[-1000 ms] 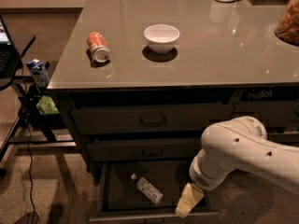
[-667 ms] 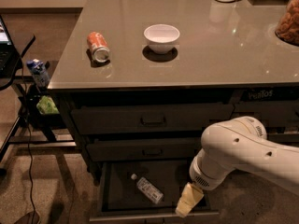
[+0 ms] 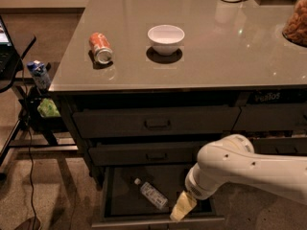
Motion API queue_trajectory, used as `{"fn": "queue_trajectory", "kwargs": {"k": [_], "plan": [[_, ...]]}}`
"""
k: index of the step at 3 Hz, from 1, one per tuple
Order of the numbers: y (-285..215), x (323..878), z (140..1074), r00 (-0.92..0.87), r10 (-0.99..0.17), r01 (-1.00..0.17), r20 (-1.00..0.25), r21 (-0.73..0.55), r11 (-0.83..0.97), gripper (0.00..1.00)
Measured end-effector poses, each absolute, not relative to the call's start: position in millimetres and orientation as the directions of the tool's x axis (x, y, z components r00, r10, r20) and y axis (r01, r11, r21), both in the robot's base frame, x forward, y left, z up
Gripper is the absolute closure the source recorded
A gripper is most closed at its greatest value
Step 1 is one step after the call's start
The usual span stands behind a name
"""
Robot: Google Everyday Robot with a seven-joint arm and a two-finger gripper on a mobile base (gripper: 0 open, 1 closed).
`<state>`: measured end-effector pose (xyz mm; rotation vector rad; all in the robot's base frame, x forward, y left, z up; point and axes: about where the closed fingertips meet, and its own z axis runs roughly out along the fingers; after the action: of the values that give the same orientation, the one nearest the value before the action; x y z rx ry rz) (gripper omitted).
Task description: Pick blue plastic bottle from bottom drawer and place on counter
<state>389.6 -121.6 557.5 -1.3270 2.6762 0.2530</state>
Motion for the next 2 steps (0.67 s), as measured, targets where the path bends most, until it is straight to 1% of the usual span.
{"fn": "queue_trajectory", "kwargs": {"k": [1, 2], "plan": [[-106.1, 403.4, 521.0, -0.620, -0.752, -0.782, -0.222, 0.103, 0.615, 0.00], [-105.9, 403.0, 514.7, -0.622, -0.752, -0.781, -0.217, 0.106, 0.615, 0.00]]}}
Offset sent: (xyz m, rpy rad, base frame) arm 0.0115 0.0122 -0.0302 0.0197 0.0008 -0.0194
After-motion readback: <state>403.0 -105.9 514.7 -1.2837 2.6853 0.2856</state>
